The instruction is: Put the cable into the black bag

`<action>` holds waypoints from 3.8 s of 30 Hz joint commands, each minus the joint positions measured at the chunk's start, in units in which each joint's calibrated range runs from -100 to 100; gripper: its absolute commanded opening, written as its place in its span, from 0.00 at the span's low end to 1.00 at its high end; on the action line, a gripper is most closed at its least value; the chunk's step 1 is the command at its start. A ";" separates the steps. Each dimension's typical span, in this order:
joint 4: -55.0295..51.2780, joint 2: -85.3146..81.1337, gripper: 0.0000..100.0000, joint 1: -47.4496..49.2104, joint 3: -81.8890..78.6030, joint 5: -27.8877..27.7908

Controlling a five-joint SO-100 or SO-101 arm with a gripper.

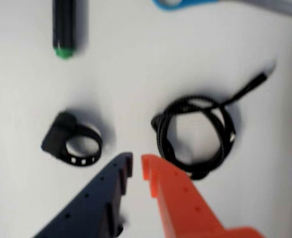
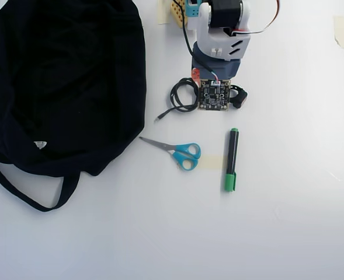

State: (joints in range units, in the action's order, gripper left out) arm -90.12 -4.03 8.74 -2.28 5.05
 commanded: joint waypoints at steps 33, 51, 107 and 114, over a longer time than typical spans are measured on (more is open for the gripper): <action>-4.97 -2.36 0.02 -1.94 0.39 -7.94; -4.79 -1.70 0.02 -10.84 -2.48 -17.75; 0.37 -1.78 0.43 -8.00 -9.85 -17.22; 0.37 -1.78 0.43 -7.25 -9.85 -17.64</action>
State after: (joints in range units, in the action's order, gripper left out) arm -90.30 -4.03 0.59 -12.50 -12.33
